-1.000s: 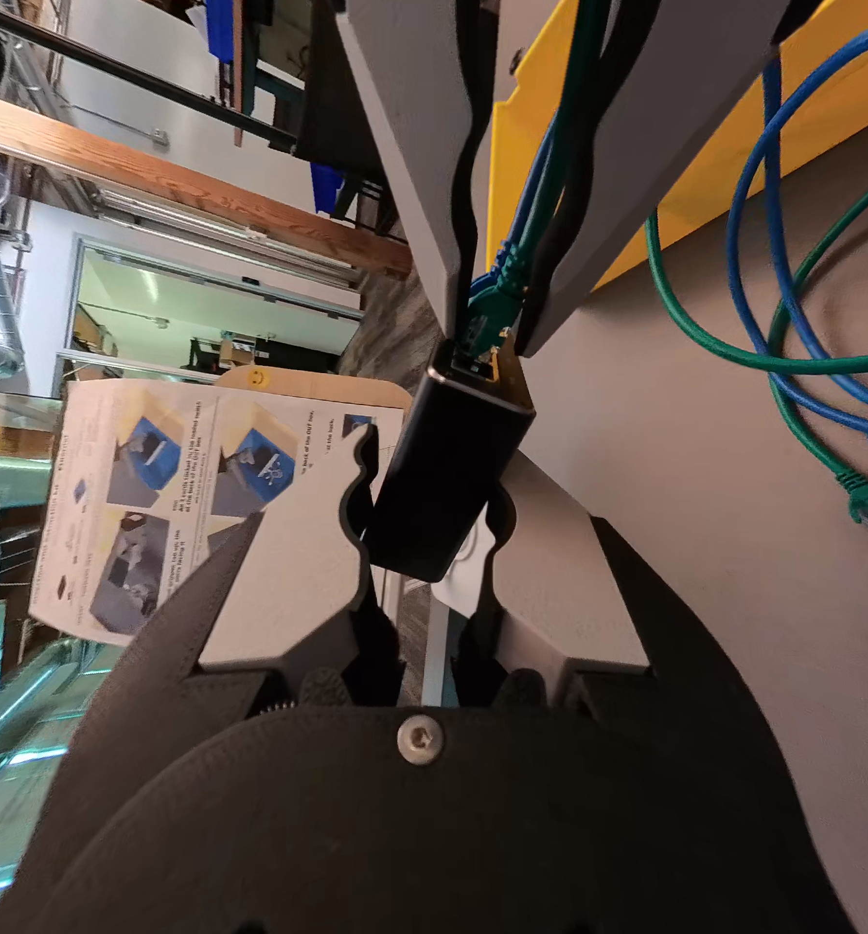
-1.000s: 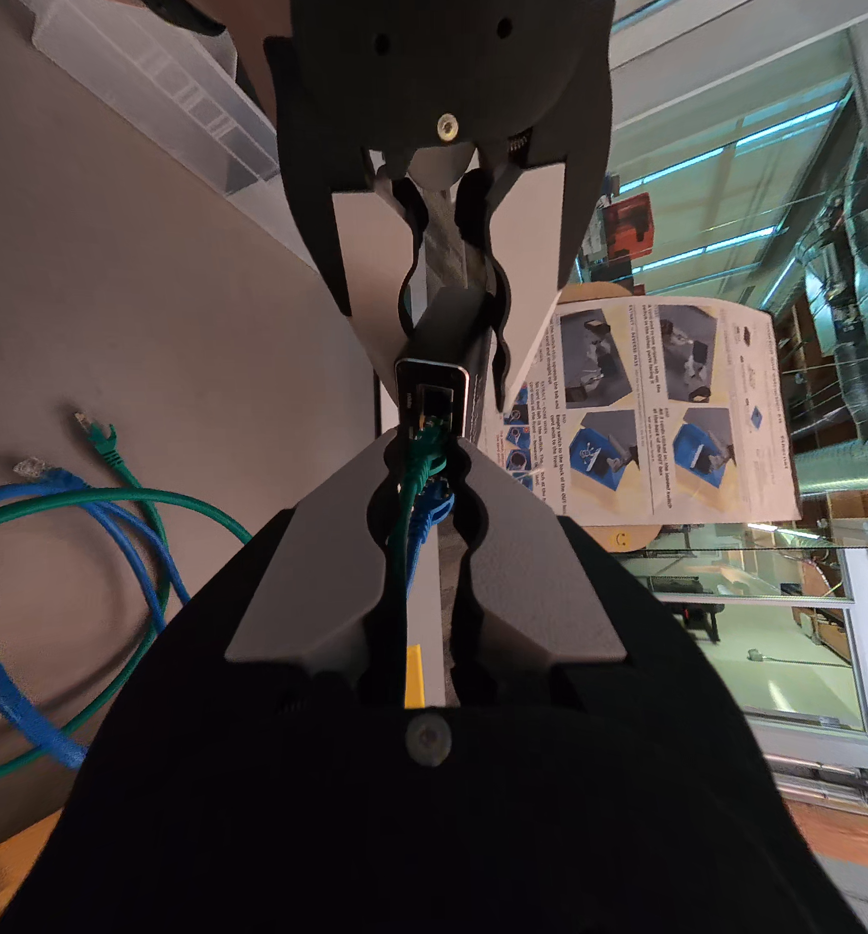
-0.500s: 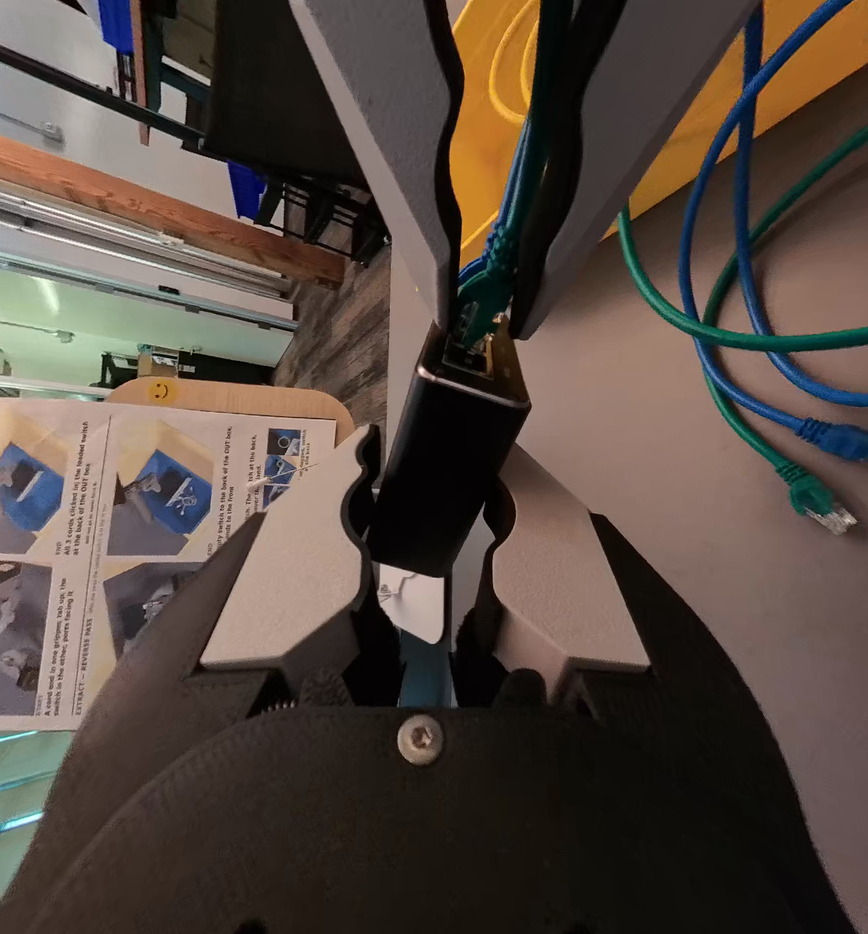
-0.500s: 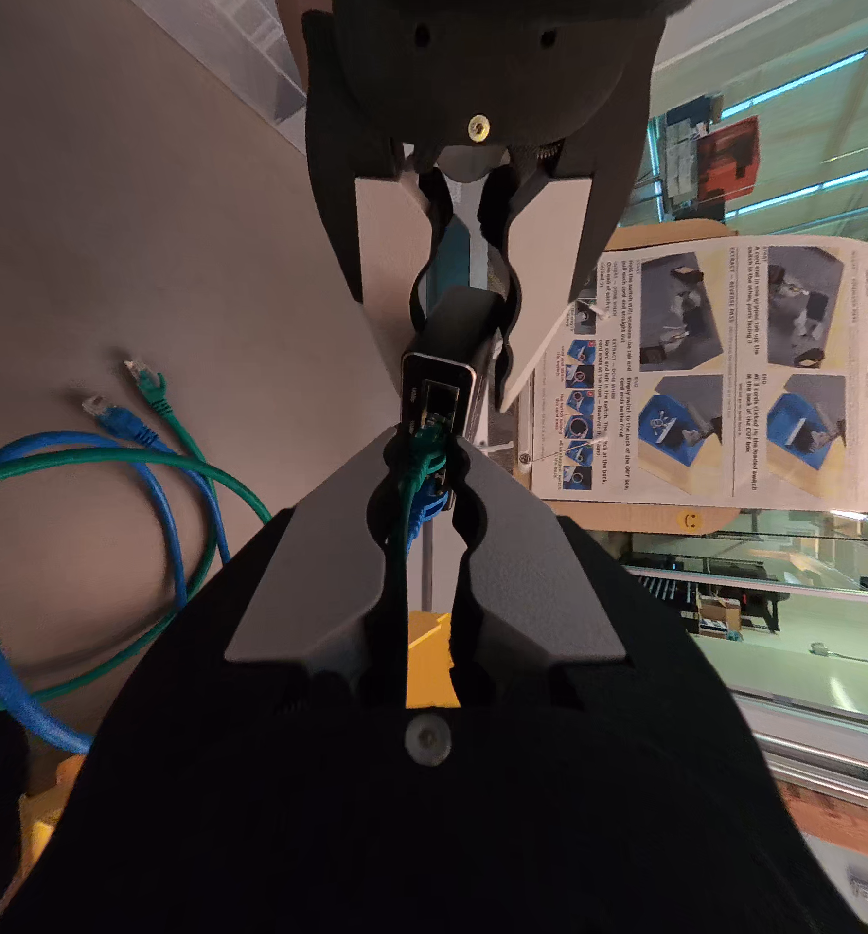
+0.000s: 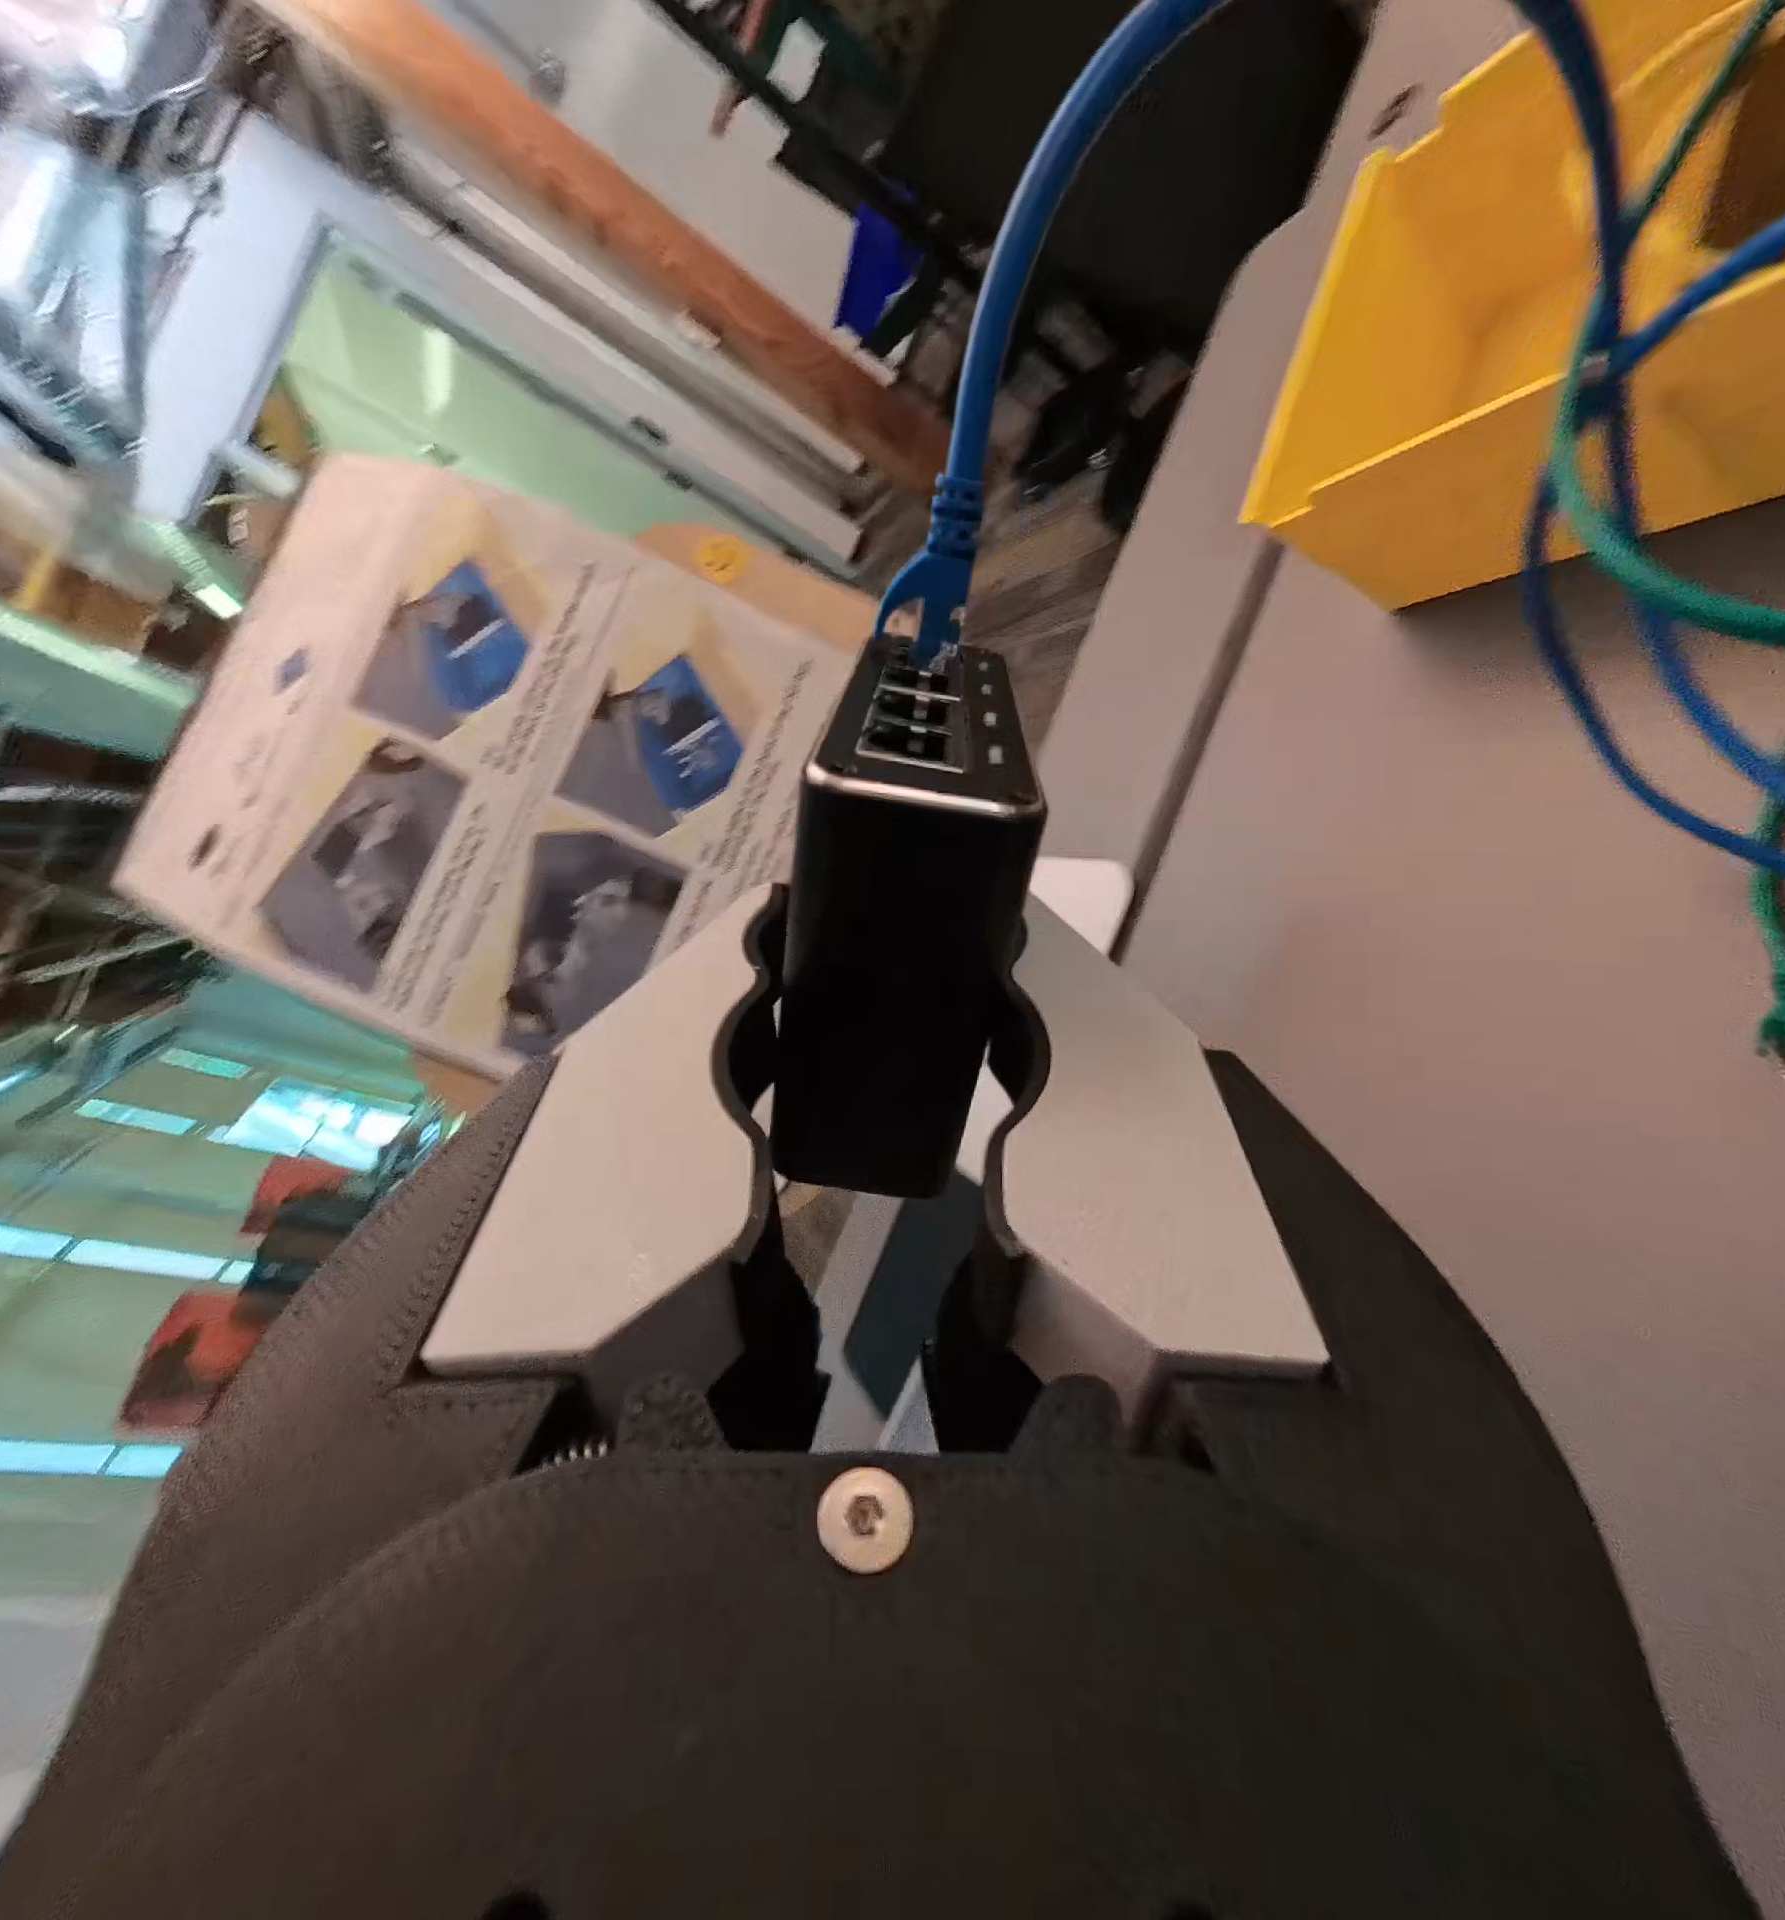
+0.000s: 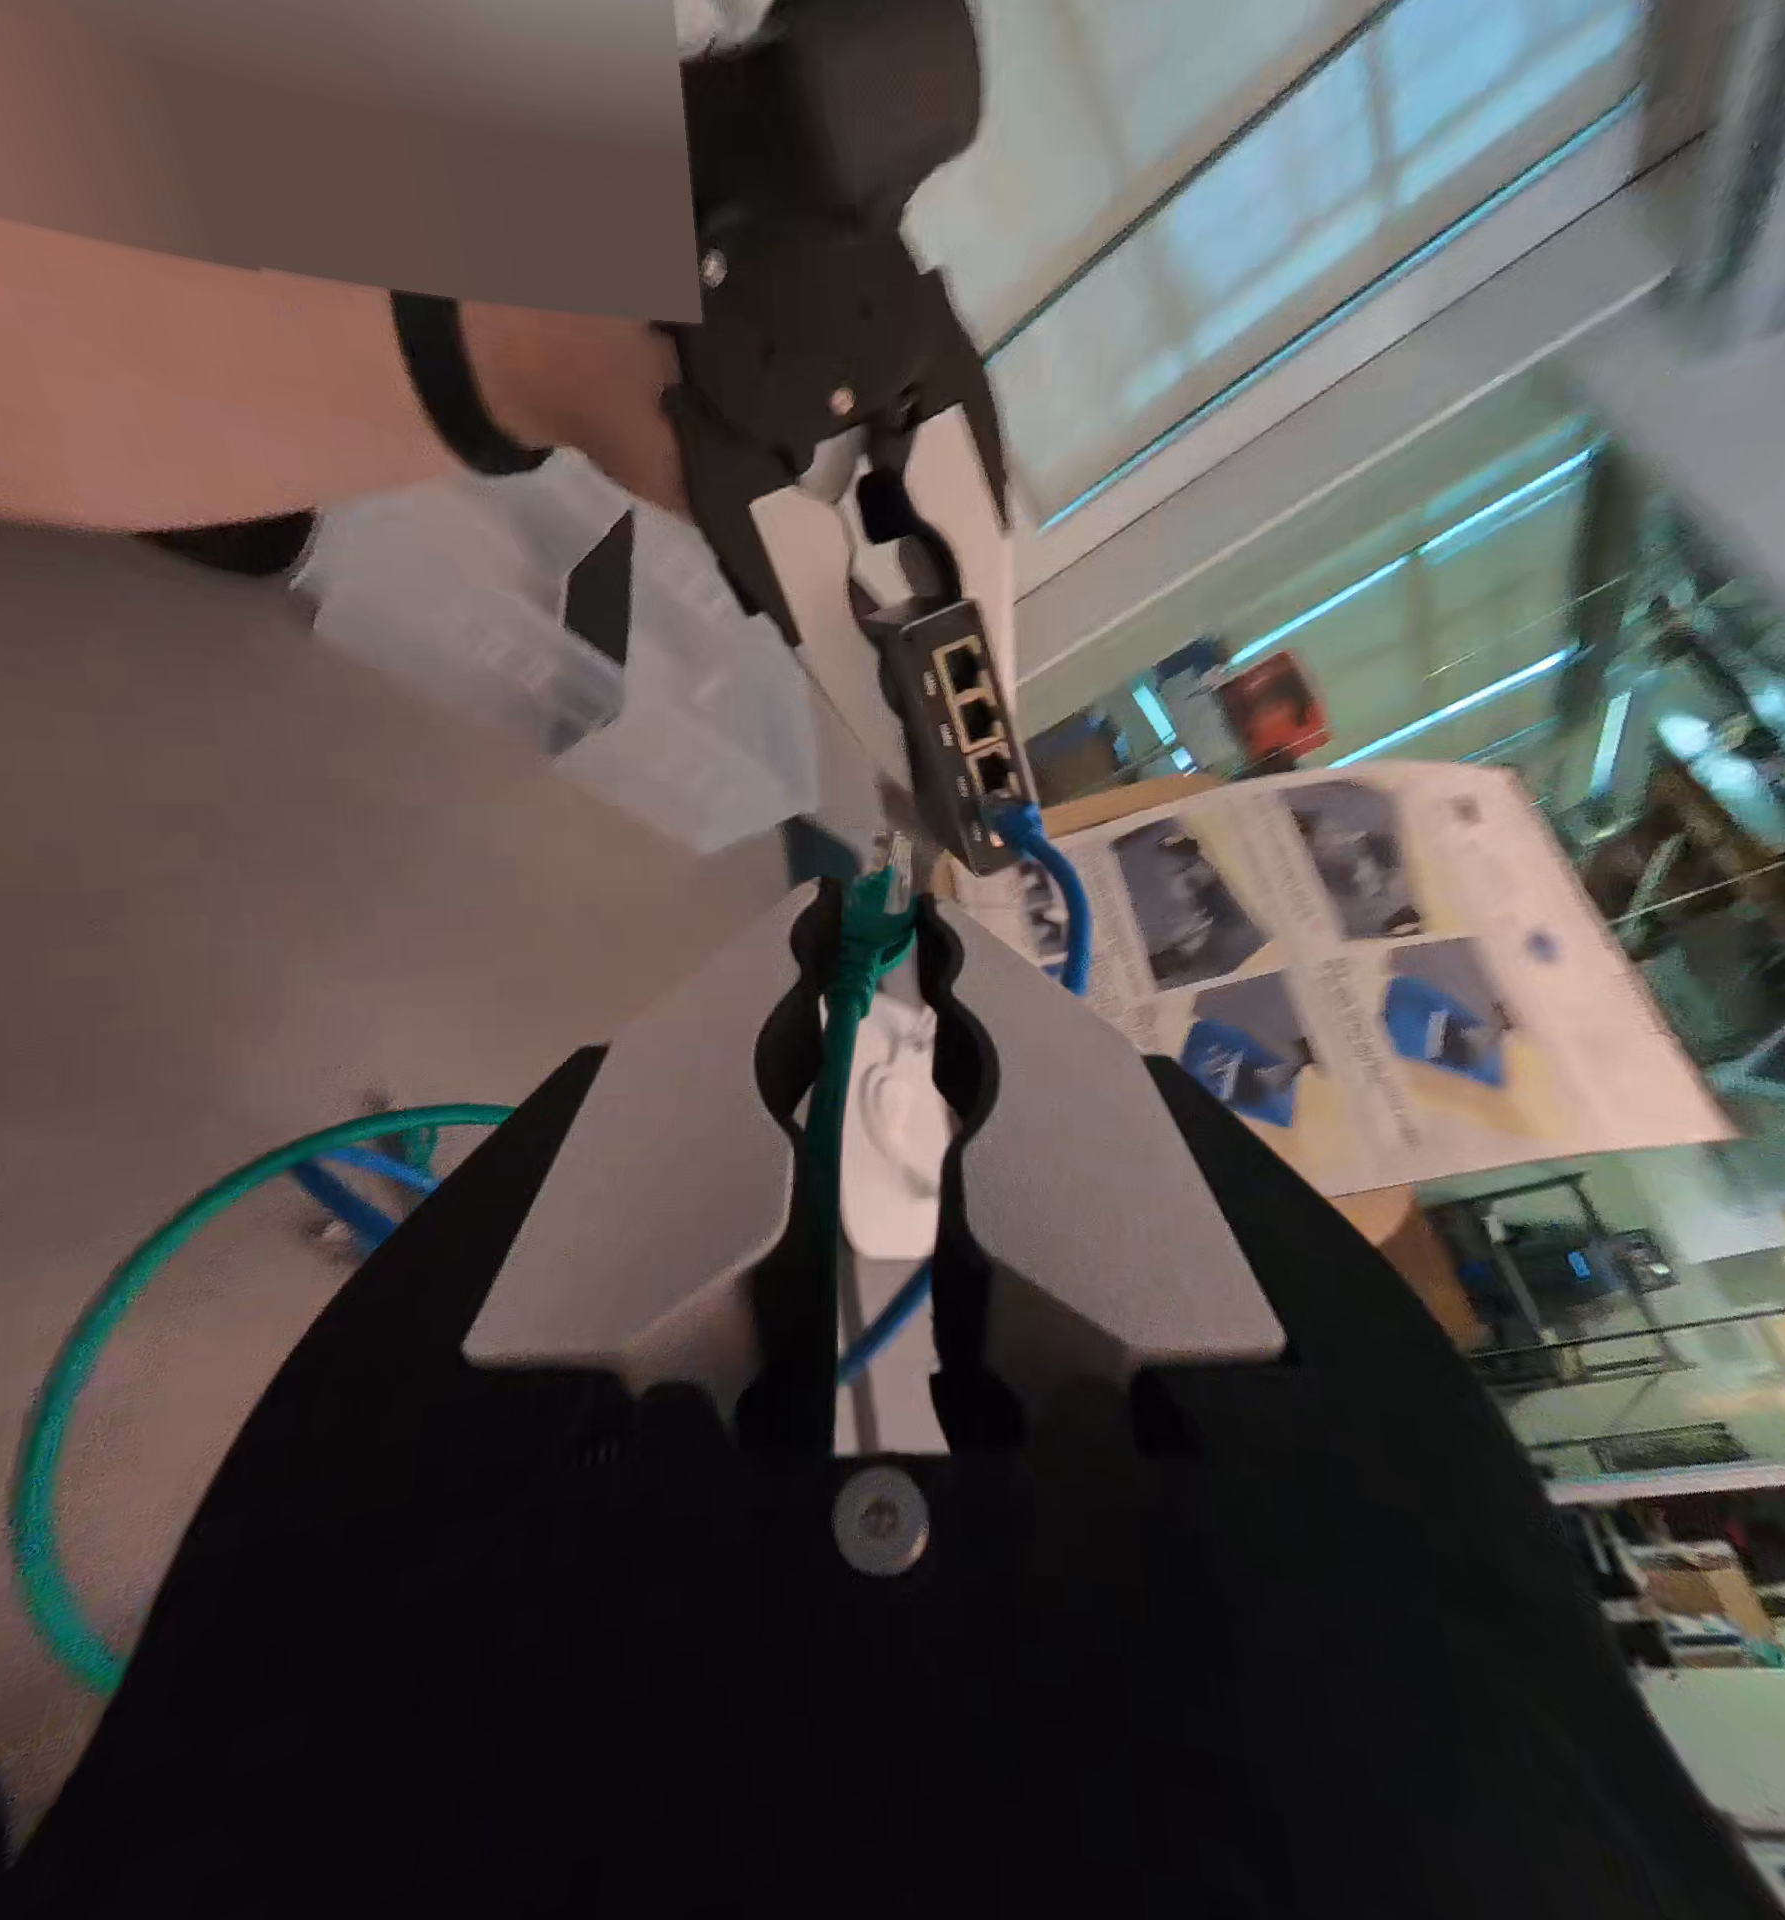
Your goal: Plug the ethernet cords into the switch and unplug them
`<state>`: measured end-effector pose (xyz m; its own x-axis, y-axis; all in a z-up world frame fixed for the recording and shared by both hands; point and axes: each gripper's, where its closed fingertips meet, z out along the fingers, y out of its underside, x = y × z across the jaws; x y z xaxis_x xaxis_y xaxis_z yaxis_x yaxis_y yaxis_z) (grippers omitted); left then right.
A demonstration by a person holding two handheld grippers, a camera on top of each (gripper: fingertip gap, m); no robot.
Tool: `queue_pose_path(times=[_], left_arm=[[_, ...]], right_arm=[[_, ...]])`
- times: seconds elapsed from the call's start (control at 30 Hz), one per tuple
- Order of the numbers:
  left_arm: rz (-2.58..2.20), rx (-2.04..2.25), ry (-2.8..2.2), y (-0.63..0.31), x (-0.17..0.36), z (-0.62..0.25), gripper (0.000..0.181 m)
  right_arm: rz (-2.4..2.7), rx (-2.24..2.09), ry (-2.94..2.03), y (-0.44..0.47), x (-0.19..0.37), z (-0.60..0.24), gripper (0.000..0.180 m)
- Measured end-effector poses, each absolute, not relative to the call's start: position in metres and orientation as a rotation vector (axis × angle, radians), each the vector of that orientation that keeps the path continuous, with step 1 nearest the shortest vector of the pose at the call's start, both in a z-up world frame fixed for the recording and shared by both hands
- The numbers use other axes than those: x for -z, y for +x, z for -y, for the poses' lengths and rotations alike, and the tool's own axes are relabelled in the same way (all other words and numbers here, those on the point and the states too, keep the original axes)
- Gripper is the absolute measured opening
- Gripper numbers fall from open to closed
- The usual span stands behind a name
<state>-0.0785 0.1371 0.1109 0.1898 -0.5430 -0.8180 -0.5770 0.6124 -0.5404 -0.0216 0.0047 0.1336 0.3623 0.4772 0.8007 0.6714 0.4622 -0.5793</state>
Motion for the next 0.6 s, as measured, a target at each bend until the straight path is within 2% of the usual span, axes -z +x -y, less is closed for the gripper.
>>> queue_pose_path(times=[0.13,0.27,0.47,0.6], left_arm=[[-1.231,-0.106,-1.136,-0.120,-0.141,-0.162,0.036],[-1.066,-0.009,-1.264,-0.161,-0.158,-0.175,0.034],[-1.219,-0.024,-1.231,-0.152,-0.138,-0.175,0.033],[-1.297,0.154,-1.167,-0.122,-0.135,-0.156,0.033]], right_arm=[[1.066,0.353,-1.129,0.018,-0.167,-0.013,0.013],[1.285,0.030,-1.331,-0.003,-0.113,-0.009,0.013],[1.283,0.060,-1.397,-0.022,-0.079,-0.060,0.013],[1.172,0.015,-1.504,-0.018,-0.060,-0.096,0.013]])
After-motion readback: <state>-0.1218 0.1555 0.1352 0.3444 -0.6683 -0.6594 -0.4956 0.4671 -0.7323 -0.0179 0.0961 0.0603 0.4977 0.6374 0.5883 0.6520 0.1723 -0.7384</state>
